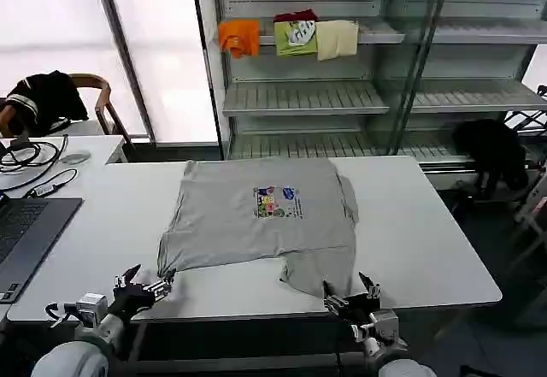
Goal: Fold and organize the clothes.
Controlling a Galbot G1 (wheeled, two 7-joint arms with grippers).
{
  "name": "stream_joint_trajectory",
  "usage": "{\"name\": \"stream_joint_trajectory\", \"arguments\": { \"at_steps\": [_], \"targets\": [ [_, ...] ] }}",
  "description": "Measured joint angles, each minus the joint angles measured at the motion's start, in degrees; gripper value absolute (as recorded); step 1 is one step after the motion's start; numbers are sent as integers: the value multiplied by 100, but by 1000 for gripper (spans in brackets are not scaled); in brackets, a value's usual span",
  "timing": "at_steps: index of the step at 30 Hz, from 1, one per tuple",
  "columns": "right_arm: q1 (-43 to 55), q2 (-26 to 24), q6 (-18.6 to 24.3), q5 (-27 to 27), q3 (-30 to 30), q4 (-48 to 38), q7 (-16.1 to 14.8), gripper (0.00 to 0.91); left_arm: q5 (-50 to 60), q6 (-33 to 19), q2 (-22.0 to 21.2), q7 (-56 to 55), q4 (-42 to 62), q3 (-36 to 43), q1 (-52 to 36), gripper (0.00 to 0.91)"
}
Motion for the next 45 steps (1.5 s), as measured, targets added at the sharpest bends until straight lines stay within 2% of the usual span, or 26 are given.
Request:
{"name": "stream_joint_trajectory", "arguments": {
  "at_steps": [9, 32, 45],
  "targets": [
    [-10, 73, 23, 42, -12, 4, -44, 0, 58, -68, -45, 26, 108, 83, -18, 10],
    [149, 197, 255, 318, -4, 138, 101, 0, 60, -409, -10, 184, 211, 93, -84, 0],
    [1017, 430, 566, 774, 21, -294, 284, 0, -385, -590, -59, 37, 226, -7, -489, 0]
  ]
}}
